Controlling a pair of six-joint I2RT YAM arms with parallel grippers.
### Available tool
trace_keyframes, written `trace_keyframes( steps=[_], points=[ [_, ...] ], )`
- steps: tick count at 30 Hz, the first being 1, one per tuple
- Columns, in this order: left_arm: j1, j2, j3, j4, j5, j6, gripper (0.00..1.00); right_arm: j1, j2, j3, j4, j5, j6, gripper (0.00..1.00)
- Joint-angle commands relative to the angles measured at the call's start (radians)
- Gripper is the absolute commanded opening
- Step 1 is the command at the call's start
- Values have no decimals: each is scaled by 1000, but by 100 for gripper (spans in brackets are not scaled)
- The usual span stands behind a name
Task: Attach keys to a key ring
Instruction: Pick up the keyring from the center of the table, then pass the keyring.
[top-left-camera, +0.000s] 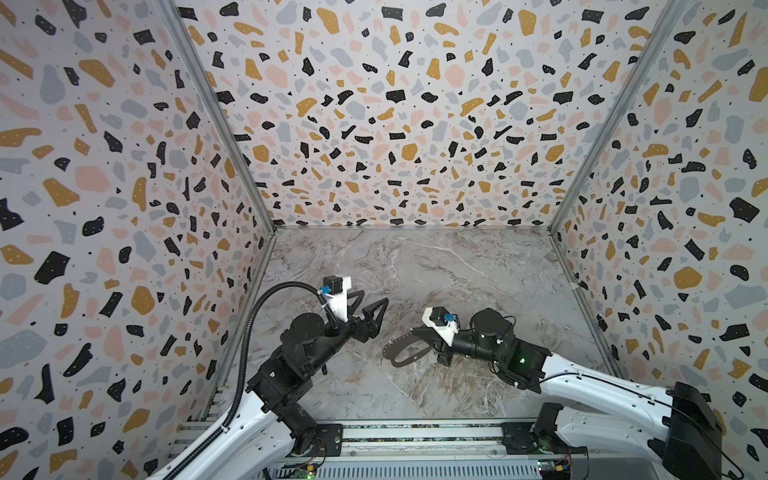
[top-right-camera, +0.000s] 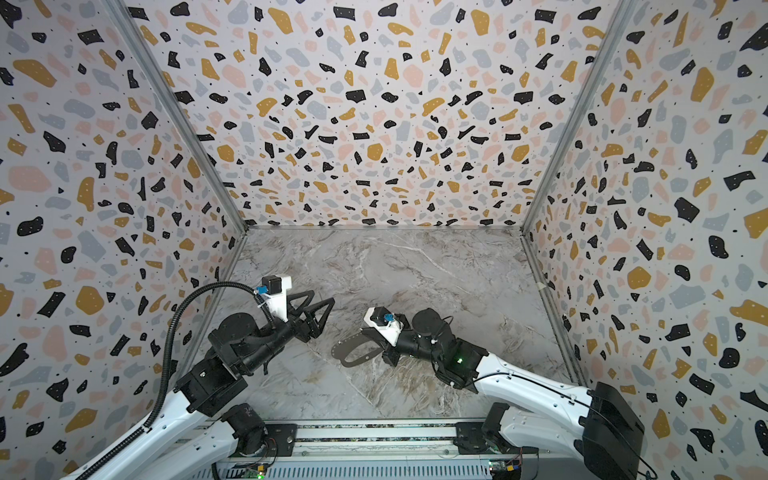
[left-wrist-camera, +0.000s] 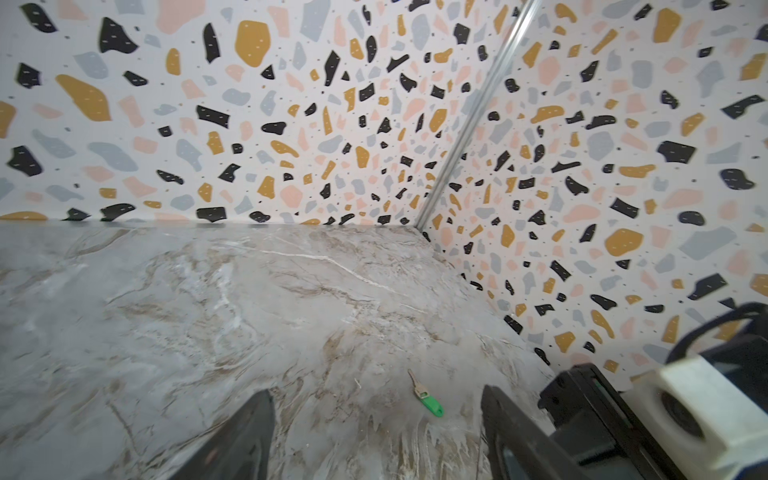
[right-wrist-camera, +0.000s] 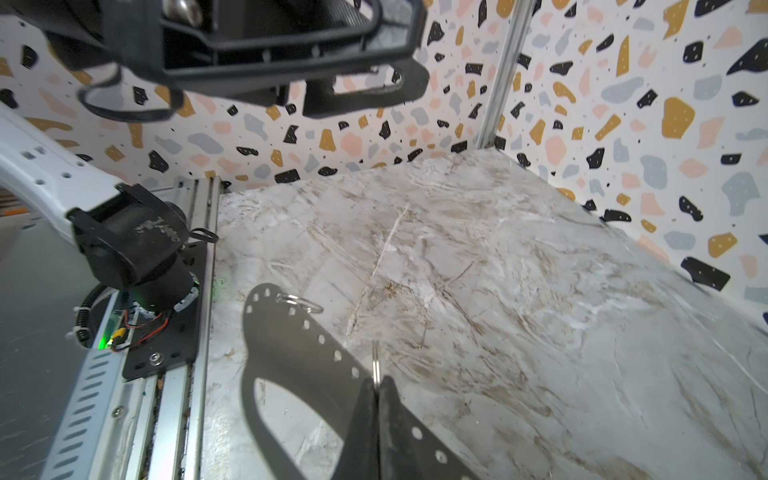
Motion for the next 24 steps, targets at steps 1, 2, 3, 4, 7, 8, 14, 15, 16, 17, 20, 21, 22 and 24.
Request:
trace_keyframes(
  steps=[1,2,3,4,7,8,14,15,16,17,20,21,22,24],
  points=[
    [-12,-10,-23,114,152,28,77,-26,-60,-16,82,-145,-24,0],
    [-15,-9,-27,131,173,28,75,-32,-74,-24,92,-171,-28,0],
    [-21,-9,-32,148,188,28,74,-39,-85,-31,103,-190,-29,0],
    [-27,-7,-35,161,202,32,73,-45,-94,-36,113,-205,-29,0],
    [-56,-1,-42,191,214,52,70,-71,-116,-53,148,-257,-19,0],
    [-68,2,-45,200,215,59,67,-83,-121,-58,162,-280,-14,0],
    [-140,48,-52,253,211,97,56,-164,-133,-76,255,-412,48,0],
    [-152,59,-50,253,211,106,55,-178,-131,-77,268,-431,59,0],
    [-162,66,-47,254,209,113,54,-188,-131,-77,279,-448,69,0],
    [-173,74,-45,255,205,120,52,-197,-130,-80,292,-464,81,0],
    [-201,94,-42,261,198,139,47,-220,-132,-90,338,-507,114,0],
    [-208,99,-42,264,197,143,47,-226,-131,-93,351,-516,122,0],
    [-215,105,-42,271,197,145,46,-233,-132,-97,365,-527,134,0],
    [-232,116,-45,282,198,151,45,-240,-129,-99,385,-543,149,0]
  ],
)
